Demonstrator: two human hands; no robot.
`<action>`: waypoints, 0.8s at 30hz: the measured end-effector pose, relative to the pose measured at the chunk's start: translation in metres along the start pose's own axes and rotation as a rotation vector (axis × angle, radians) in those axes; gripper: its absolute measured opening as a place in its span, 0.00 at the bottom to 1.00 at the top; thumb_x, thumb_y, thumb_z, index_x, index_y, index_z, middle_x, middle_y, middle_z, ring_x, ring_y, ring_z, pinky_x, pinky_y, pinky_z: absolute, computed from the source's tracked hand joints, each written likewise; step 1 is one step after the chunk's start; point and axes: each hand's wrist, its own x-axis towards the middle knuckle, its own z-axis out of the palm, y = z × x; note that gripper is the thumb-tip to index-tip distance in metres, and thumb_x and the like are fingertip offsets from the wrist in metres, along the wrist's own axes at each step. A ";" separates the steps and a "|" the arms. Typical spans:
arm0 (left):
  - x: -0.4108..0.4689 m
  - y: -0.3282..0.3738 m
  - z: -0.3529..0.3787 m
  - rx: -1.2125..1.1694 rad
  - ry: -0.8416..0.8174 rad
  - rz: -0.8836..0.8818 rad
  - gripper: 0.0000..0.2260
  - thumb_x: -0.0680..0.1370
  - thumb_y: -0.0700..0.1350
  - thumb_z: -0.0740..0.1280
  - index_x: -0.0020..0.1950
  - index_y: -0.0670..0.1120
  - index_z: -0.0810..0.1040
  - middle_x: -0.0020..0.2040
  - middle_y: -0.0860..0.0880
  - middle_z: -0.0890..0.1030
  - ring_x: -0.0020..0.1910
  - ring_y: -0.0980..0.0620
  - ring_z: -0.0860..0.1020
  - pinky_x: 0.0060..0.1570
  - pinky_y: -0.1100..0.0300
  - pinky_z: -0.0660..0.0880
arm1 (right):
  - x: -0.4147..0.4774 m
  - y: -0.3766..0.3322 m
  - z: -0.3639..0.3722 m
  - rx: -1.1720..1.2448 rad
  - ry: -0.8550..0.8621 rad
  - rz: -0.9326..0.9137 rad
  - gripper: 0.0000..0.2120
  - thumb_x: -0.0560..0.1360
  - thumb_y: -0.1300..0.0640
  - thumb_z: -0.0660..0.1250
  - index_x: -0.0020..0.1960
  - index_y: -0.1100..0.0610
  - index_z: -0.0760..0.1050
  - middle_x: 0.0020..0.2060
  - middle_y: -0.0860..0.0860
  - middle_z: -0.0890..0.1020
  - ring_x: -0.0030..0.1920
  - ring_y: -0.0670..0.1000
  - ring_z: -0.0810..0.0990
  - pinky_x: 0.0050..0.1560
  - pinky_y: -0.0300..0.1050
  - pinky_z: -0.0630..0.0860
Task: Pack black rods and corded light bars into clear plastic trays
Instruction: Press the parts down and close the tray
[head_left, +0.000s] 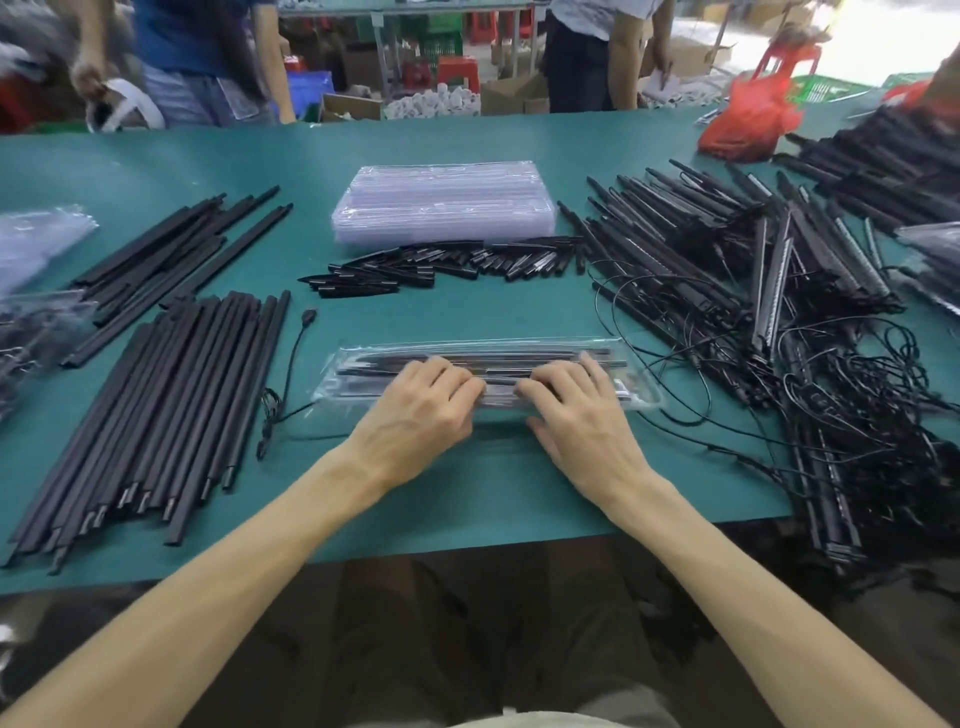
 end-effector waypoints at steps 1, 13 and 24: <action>0.004 -0.002 -0.004 -0.014 0.022 -0.009 0.09 0.81 0.39 0.63 0.57 0.39 0.81 0.51 0.44 0.83 0.48 0.43 0.79 0.47 0.48 0.77 | 0.005 -0.002 0.000 -0.013 0.038 -0.010 0.09 0.76 0.62 0.70 0.56 0.57 0.79 0.52 0.53 0.80 0.54 0.57 0.79 0.69 0.61 0.68; 0.021 -0.021 -0.034 -0.093 -0.024 -0.099 0.16 0.76 0.44 0.70 0.61 0.39 0.78 0.53 0.44 0.81 0.51 0.41 0.78 0.49 0.47 0.75 | 0.063 -0.003 -0.029 -0.046 -0.097 -0.075 0.08 0.71 0.63 0.70 0.50 0.62 0.79 0.44 0.57 0.80 0.46 0.60 0.77 0.48 0.55 0.74; 0.030 -0.014 -0.036 -0.062 0.072 -0.176 0.07 0.74 0.36 0.71 0.52 0.38 0.82 0.41 0.42 0.82 0.41 0.40 0.80 0.40 0.48 0.77 | 0.075 -0.008 -0.035 -0.058 -0.218 -0.083 0.13 0.76 0.63 0.63 0.60 0.58 0.75 0.50 0.54 0.78 0.51 0.57 0.75 0.53 0.51 0.71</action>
